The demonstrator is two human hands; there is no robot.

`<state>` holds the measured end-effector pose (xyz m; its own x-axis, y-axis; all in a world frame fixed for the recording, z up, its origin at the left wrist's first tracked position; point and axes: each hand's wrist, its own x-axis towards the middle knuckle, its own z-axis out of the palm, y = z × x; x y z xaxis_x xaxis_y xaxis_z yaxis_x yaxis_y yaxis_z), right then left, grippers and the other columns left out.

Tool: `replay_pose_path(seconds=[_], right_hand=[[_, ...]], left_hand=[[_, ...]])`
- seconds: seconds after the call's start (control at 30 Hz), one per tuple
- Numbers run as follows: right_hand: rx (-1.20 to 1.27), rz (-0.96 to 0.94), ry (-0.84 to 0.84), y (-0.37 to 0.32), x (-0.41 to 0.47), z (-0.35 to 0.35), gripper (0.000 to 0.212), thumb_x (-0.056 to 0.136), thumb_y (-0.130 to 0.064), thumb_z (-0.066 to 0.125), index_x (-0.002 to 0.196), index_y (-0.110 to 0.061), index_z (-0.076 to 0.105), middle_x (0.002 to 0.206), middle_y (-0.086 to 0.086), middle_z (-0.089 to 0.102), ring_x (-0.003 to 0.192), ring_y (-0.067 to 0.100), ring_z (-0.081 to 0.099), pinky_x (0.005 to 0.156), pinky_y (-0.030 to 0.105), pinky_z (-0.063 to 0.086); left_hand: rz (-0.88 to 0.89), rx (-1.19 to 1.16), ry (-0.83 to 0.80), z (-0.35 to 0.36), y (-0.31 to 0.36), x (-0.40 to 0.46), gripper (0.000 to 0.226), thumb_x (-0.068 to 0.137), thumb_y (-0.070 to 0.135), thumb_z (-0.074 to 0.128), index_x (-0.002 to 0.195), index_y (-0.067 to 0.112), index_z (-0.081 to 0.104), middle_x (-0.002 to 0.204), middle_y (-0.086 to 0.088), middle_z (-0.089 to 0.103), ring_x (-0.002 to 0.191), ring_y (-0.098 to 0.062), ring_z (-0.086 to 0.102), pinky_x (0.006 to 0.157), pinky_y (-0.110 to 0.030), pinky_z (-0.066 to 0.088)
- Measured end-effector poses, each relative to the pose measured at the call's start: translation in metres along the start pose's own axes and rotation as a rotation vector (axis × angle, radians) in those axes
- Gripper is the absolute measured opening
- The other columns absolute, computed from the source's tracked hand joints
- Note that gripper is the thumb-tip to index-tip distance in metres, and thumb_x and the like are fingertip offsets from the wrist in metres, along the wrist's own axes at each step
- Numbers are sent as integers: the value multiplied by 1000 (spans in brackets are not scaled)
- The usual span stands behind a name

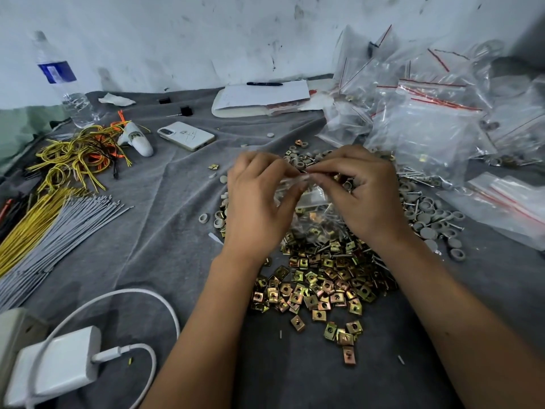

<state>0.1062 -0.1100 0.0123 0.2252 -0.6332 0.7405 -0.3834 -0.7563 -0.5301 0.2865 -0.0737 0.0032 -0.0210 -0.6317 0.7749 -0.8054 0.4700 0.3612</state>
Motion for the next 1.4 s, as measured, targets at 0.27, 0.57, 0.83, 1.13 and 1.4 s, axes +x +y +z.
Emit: replay_pose_path(seconds=[0.27, 0.57, 0.83, 1.13, 1.4], right_hand=[[-50, -27, -59, 0, 0, 2, 14, 91, -12, 77, 103, -7, 80, 96, 4, 73, 93, 19, 68, 82, 40, 56], [-154, -70, -75, -2, -1, 3, 9, 92, -10, 74, 98, -4, 77, 92, 5, 70, 86, 17, 64, 77, 35, 54], [-133, -54, -110, -3, -1, 2, 8, 92, -8, 74, 96, -2, 77, 90, 7, 70, 84, 17, 63, 76, 29, 52], [-165, -90, -84, -4, -1, 3, 9, 93, -10, 73, 96, -2, 75, 92, 6, 68, 88, 19, 61, 78, 32, 50], [-138, -59, -106, -4, -1, 4, 11, 95, -12, 71, 96, -2, 73, 94, 6, 66, 90, 20, 59, 80, 31, 48]], left_hand=[[24, -30, -48, -1, 4, 1, 5, 95, 12, 72, 93, 8, 73, 96, 0, 69, 98, -24, 54, 80, -42, 45], [32, -30, -81, 1, 10, -1, 9, 95, 7, 66, 87, 5, 67, 90, -2, 66, 95, -24, 50, 77, -43, 44], [35, -65, -110, 1, 4, -2, 6, 96, 12, 70, 91, 8, 70, 91, 2, 67, 93, -23, 51, 77, -42, 44], [-39, -58, -109, 0, 5, -4, 8, 98, 18, 69, 93, 12, 70, 92, 5, 69, 94, -19, 51, 77, -38, 44], [-62, -60, -63, -4, 2, -1, 15, 92, 22, 77, 82, 12, 72, 82, 7, 68, 89, -17, 52, 73, -36, 43]])
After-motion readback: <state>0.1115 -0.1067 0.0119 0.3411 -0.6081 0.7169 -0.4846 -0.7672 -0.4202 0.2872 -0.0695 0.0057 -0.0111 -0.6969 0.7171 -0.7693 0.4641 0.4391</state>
